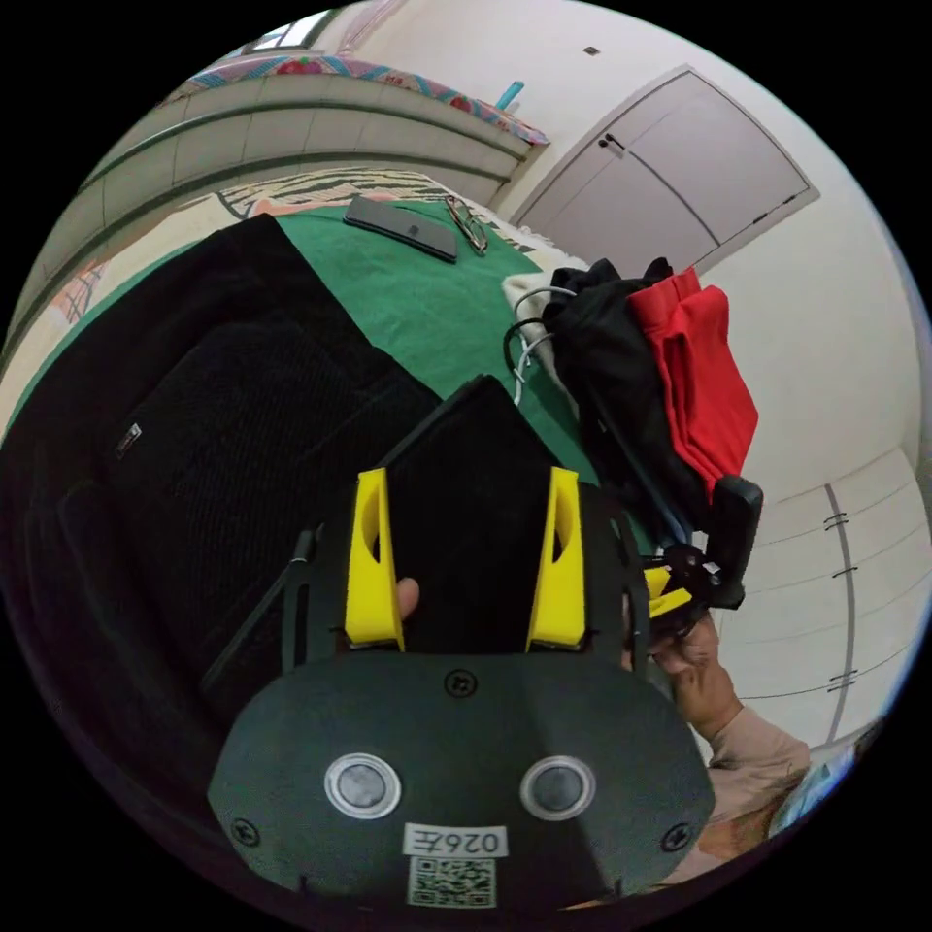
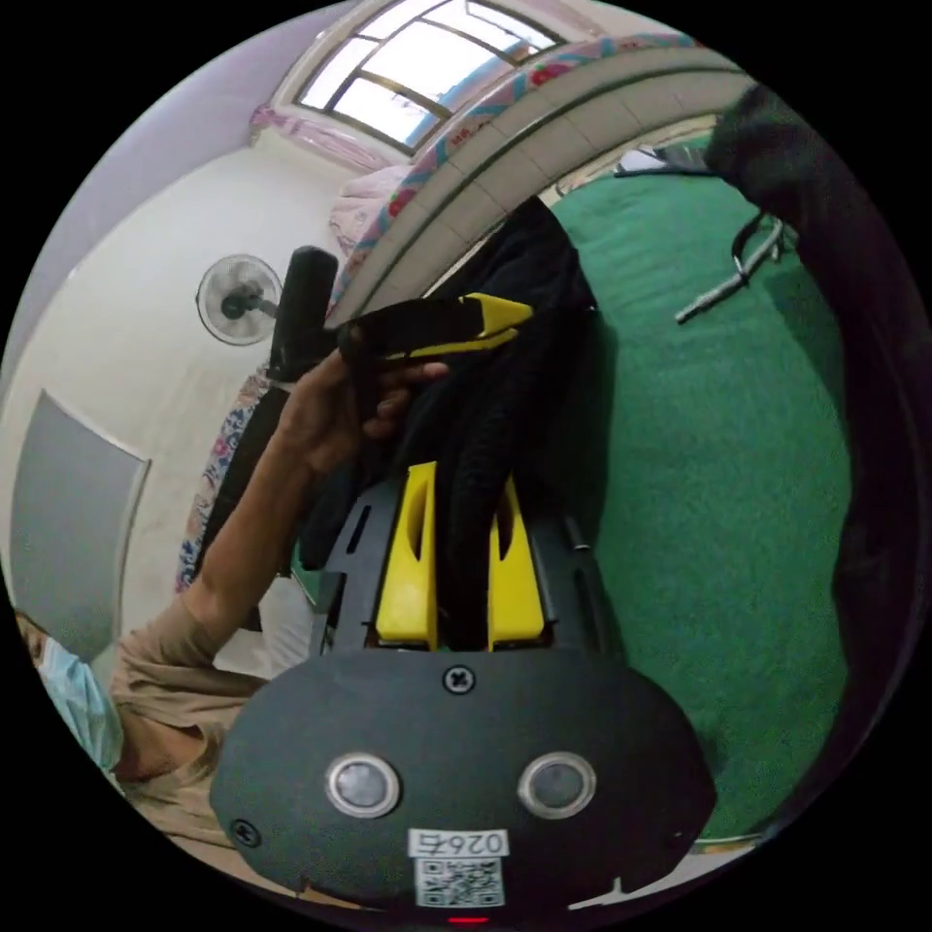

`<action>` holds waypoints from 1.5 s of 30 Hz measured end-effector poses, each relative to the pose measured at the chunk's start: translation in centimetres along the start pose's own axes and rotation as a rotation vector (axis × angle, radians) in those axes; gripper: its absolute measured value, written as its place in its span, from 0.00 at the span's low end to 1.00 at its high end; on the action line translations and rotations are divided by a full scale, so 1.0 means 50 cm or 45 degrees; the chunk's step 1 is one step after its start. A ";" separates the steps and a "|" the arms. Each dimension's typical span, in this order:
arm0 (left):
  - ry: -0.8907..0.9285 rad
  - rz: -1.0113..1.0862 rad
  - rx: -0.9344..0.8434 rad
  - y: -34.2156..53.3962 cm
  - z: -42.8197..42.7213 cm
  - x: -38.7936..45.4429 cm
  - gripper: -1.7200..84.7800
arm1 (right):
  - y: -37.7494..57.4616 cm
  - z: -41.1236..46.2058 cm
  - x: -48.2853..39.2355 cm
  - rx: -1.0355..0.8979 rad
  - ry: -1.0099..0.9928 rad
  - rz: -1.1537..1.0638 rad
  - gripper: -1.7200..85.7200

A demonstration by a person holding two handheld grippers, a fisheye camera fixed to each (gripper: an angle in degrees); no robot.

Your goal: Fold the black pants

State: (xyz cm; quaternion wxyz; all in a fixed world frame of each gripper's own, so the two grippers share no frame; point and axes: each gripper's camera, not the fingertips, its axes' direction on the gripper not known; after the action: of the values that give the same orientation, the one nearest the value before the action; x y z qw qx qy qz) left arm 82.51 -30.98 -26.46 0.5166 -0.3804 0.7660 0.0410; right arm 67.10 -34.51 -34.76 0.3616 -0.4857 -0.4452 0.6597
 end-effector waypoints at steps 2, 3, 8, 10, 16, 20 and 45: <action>0.079 -0.008 -0.029 -0.016 -0.012 -0.004 0.35 | 0.001 0.021 -0.100 -0.011 0.220 -0.201 0.06; 0.127 0.004 -0.054 -0.027 -0.019 -0.005 0.38 | 0.002 0.030 -0.128 -0.019 0.291 -0.261 0.06; 0.040 0.033 -0.207 -0.063 -0.048 0.004 0.35 | 0.049 0.158 -0.341 -0.085 0.757 -0.698 0.05; -0.164 0.021 -0.303 -0.070 -0.059 0.003 0.25 | 0.063 0.176 -0.384 -0.061 0.700 -0.753 0.05; -0.564 0.159 -0.430 -0.056 -0.127 0.005 0.11 | 0.067 0.188 -0.429 -0.066 0.505 -0.639 0.05; -0.410 0.132 -0.243 -0.022 -0.275 -0.030 0.10 | 0.079 0.190 -0.483 0.009 0.364 -0.612 0.05; 0.251 -0.640 0.644 0.863 -1.181 -0.722 0.09 | 0.170 0.922 -1.117 -0.653 -0.391 -1.027 0.03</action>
State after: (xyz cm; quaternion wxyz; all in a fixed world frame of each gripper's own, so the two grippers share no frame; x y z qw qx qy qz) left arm 17.06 -7.85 16.33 0.5118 -0.4190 0.6809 -0.3145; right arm 37.24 -99.11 -18.87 0.3869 -0.2454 -0.7935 0.4007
